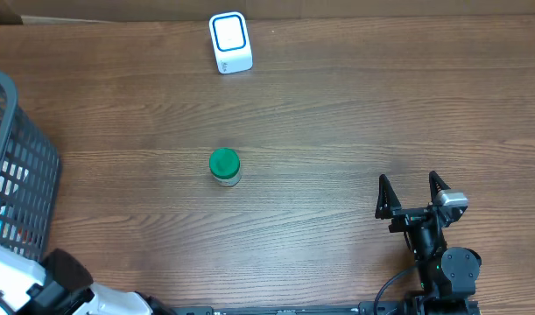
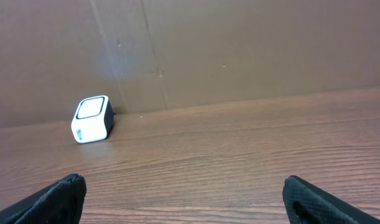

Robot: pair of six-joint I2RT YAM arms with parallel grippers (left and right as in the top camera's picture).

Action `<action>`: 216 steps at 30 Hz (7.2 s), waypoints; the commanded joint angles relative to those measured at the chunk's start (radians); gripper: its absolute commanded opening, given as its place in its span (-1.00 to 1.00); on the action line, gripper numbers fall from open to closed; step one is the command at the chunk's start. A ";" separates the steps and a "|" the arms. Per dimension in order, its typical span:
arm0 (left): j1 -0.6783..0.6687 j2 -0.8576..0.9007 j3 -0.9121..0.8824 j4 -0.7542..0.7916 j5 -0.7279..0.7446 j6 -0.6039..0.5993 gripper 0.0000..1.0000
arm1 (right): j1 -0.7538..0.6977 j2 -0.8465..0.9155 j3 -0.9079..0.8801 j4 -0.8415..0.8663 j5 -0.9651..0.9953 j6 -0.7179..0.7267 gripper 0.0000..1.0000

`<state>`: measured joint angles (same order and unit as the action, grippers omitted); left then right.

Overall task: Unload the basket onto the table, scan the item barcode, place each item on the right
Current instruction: 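Return the left gripper into the basket, then grasp the small orange-and-white packet with the left gripper, then place the orange-and-white packet on the table right of the jar, then move the left gripper back down into the basket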

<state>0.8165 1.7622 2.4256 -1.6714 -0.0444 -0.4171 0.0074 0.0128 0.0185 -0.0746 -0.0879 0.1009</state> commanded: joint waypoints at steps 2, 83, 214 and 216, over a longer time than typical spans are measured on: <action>0.069 -0.017 -0.124 0.039 0.038 -0.018 0.99 | 0.003 -0.010 -0.012 0.005 0.009 -0.001 1.00; -0.626 -0.123 -0.182 0.124 0.348 0.352 -0.91 | 0.003 -0.010 -0.012 0.005 0.009 -0.001 1.00; -0.122 0.057 -0.078 0.067 -0.116 0.071 0.76 | 0.003 -0.010 -0.012 0.005 0.008 -0.001 0.99; -0.082 0.057 -0.146 0.079 -0.117 0.059 0.77 | 0.003 -0.010 -0.012 0.005 0.009 -0.001 1.00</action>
<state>0.6933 1.8133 2.3520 -1.5986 -0.1482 -0.2863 0.0071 0.0128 0.0185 -0.0750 -0.0879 0.1005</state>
